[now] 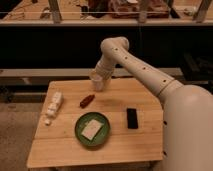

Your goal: Drag the pepper across the table

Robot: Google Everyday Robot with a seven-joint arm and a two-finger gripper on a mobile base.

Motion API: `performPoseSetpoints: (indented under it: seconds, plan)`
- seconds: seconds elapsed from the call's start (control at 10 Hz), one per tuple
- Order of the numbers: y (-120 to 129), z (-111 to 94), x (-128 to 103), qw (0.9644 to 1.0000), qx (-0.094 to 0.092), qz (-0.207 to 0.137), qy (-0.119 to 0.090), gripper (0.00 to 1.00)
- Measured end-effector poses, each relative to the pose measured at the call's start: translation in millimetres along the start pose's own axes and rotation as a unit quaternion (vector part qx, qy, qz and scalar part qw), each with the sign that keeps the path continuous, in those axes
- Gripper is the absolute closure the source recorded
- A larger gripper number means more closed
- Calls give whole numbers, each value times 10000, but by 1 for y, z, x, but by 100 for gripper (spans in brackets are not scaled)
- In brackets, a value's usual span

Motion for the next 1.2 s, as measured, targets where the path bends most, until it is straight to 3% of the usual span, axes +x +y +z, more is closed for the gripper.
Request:
performPoseSetpoints:
  seconds: [0.4,0.5,0.9,1.2]
  plan:
    - [-7,12,-12,9997,91,-223,-7,35]
    - [-8,16,-12,9996,102,-257,93,35]
    - [-7,63,-10,9969,24,-564,550,35]
    - [-5,90,-6,9955,-104,-674,659,35]
